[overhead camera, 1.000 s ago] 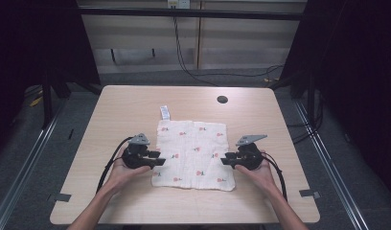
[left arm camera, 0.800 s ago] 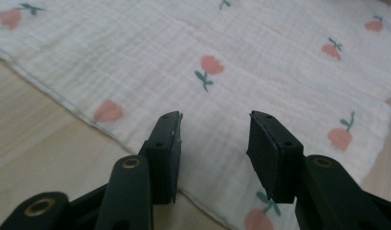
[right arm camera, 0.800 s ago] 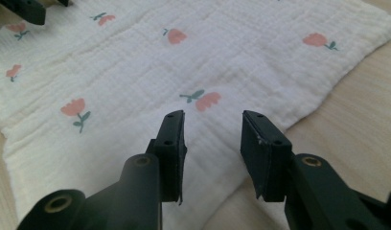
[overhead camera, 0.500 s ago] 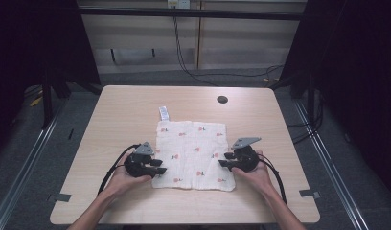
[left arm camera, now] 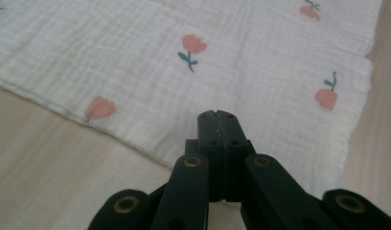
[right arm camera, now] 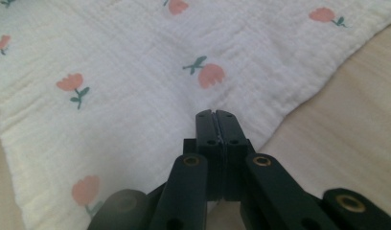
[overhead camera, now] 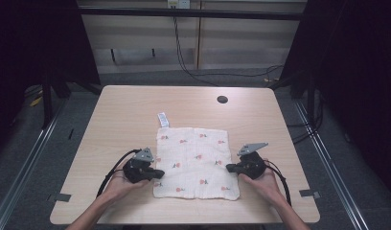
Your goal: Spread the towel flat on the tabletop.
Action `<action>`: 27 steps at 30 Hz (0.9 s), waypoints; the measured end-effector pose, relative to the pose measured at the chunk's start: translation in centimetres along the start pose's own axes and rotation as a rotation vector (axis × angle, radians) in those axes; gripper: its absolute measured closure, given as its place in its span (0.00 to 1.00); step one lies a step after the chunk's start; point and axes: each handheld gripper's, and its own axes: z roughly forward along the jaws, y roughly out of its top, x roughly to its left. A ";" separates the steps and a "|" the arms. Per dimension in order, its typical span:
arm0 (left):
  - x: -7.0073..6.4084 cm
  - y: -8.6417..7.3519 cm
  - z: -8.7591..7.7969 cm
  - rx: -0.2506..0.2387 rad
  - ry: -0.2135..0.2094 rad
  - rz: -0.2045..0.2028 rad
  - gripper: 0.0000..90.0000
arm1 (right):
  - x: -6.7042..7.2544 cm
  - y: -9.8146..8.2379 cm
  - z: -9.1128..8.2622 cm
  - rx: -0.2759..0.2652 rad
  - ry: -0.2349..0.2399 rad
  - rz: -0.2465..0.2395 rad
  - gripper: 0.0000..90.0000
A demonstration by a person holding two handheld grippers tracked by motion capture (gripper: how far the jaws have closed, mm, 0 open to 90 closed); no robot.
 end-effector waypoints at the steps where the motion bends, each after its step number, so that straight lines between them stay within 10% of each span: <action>1: 0.0 -0.1 -0.2 0.003 -0.004 0.002 1.00 | 0.3 -0.1 -0.2 -0.001 0.010 -0.001 1.00; 17: -1.8 -1.1 -1.3 -0.027 -0.075 -0.029 1.00 | 2.6 -1.1 -1.4 -0.017 0.046 -0.034 0.95; 27: -0.6 -0.5 -2.0 -0.089 -0.022 -0.095 0.71 | 1.4 0.1 -2.1 -0.086 0.040 -0.009 0.80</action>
